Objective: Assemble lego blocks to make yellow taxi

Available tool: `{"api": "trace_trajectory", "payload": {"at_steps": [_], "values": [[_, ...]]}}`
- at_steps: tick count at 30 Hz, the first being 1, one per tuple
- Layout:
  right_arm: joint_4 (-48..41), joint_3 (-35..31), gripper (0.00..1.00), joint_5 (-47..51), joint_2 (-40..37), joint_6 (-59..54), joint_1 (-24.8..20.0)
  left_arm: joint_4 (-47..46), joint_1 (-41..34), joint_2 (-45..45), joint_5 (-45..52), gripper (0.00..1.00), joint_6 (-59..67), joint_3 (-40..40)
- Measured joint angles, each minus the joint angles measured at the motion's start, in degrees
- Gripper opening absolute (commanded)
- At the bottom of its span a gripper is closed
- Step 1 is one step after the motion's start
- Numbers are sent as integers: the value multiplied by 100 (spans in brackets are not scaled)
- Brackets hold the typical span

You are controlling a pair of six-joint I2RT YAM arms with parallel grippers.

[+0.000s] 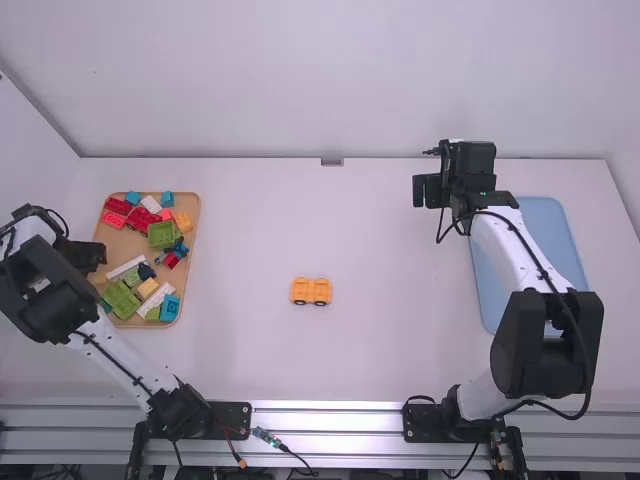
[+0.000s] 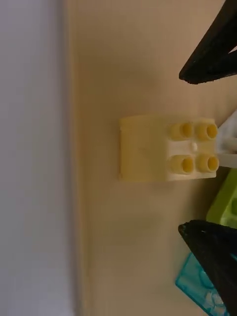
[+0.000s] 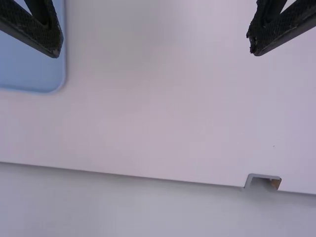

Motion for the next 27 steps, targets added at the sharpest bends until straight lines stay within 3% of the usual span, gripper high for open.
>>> {"api": "trace_trajectory", "payload": {"at_steps": [15, 20, 27], "values": [[-4, 0, 99, 2, 0, -22, 0, 131, 0, 127, -59, 76, 0, 0], [-7, 0, 99, 2, 0, 0, 0, 162, -2, 131, -59, 62, 0, 0], [-24, 0, 99, 0, -2, -22, 0, 258, -17, 133, -61, 60, 2, 0]]}}
